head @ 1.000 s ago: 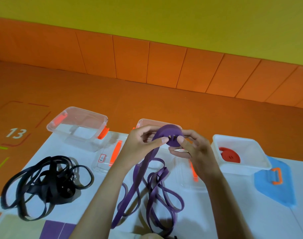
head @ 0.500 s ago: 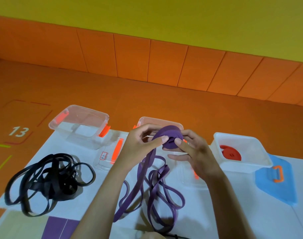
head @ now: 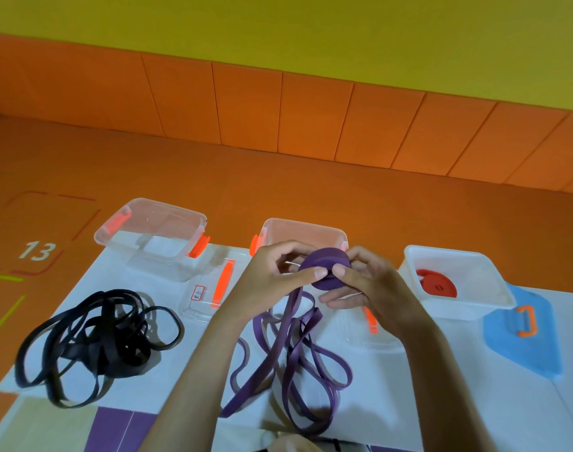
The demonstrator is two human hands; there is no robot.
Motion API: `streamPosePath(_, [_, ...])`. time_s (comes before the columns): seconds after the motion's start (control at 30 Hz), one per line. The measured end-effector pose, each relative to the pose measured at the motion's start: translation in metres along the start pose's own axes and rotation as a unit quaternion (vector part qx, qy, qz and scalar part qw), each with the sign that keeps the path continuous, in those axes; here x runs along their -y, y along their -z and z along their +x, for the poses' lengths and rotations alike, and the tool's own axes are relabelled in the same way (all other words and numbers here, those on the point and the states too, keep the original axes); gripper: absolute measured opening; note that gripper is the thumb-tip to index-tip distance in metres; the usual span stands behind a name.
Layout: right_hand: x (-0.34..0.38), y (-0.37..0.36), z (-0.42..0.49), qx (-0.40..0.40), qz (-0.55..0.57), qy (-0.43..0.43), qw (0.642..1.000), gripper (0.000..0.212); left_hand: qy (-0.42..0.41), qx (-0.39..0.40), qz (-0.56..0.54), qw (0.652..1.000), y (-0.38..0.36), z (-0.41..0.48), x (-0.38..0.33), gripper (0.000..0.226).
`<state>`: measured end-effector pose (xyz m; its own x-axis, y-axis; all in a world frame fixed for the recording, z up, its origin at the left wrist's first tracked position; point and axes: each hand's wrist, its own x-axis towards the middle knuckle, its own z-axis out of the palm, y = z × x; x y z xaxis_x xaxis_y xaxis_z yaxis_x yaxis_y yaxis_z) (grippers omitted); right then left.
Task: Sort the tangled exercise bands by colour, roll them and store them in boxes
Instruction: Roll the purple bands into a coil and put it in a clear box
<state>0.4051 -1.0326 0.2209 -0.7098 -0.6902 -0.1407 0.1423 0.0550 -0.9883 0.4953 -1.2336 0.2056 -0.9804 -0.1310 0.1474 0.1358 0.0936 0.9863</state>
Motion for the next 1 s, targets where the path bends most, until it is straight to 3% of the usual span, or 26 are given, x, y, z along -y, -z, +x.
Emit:
streamPosePath(0.13, [-0.004, -0.002, 0.000, 0.017, 0.013, -0.017, 1.000, 0.042, 0.023, -0.003, 0.015, 1.000, 0.007, -0.004, 0.009, 0.022])
streamPosePath(0.2, [-0.005, -0.003, 0.001, 0.000, -0.107, -0.004, 0.994, 0.036, 0.034, 0.010, 0.052, 0.998, 0.012, -0.006, 0.012, 0.021])
streamPosePath(0.27, [-0.006, 0.000, 0.002, -0.024, -0.249, 0.043, 0.967, 0.032, 0.034, 0.023, 0.085, 0.996, 0.015, -0.008, 0.013, 0.020])
streamPosePath(0.53, [0.013, 0.004, 0.000, 0.017, -0.330, 0.128, 0.935, 0.031, 0.001, 0.060, 0.176, 0.983, 0.016, -0.006, -0.004, 0.018])
streamPosePath(0.67, [0.012, 0.007, 0.001, 0.010, -0.294, 0.124, 0.948, 0.026, -0.018, 0.040, 0.161, 0.986, 0.014, -0.005, -0.006, 0.022])
streamPosePath(0.87, [-0.004, 0.001, 0.000, -0.028, -0.050, 0.071, 0.996, 0.017, 0.044, -0.022, 0.020, 0.999, 0.021, -0.007, 0.003, 0.022])
streamPosePath(1.0, [-0.008, -0.003, 0.002, -0.017, -0.051, 0.045, 0.998, 0.026, 0.036, -0.015, 0.007, 0.999, 0.024, -0.010, 0.002, 0.024])
